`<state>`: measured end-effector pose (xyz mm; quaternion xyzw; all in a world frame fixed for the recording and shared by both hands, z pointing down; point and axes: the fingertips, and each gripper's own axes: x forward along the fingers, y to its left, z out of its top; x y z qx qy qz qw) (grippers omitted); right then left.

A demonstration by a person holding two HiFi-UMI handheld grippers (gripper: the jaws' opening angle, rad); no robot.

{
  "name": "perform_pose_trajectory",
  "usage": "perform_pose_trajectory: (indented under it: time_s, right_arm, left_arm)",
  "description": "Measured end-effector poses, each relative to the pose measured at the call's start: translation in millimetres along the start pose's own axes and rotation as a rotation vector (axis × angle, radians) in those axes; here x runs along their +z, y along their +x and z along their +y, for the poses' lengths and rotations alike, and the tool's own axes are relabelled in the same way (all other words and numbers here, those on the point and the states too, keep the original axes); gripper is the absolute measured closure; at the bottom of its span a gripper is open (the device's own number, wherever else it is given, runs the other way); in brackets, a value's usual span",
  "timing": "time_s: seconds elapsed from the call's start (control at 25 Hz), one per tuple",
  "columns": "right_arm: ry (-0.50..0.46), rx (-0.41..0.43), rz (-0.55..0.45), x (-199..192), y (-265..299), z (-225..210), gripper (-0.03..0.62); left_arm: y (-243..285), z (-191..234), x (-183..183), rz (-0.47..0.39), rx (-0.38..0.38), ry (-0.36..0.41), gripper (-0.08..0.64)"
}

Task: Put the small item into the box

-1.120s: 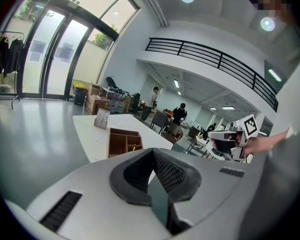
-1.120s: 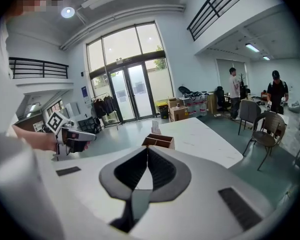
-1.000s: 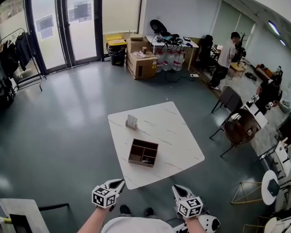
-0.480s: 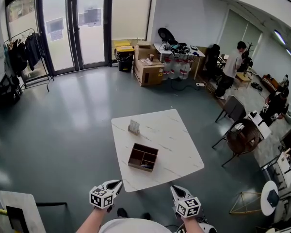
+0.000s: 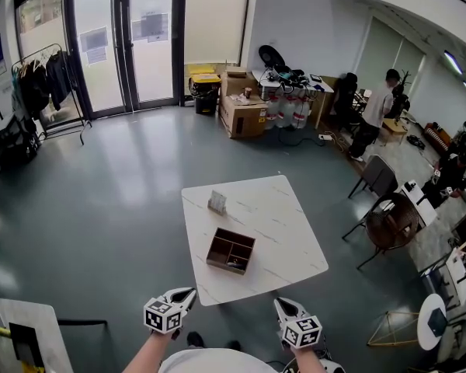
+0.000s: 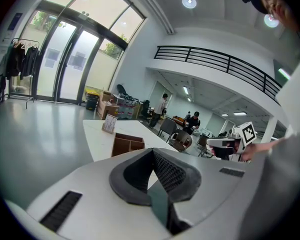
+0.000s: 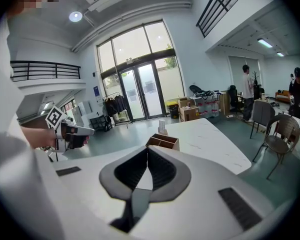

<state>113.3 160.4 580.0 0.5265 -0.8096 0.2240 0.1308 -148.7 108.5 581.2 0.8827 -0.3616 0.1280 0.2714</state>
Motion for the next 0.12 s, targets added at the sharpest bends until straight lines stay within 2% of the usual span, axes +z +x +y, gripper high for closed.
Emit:
perform_pose_trajectory:
  time_s: [0.12]
  right_arm:
    - [-0.002, 0.002, 0.001, -0.8, 1.0, 0.0, 0.566]
  left_arm:
    - [-1.5, -0.1, -2.1, -0.002, 0.003, 0.0, 0.546]
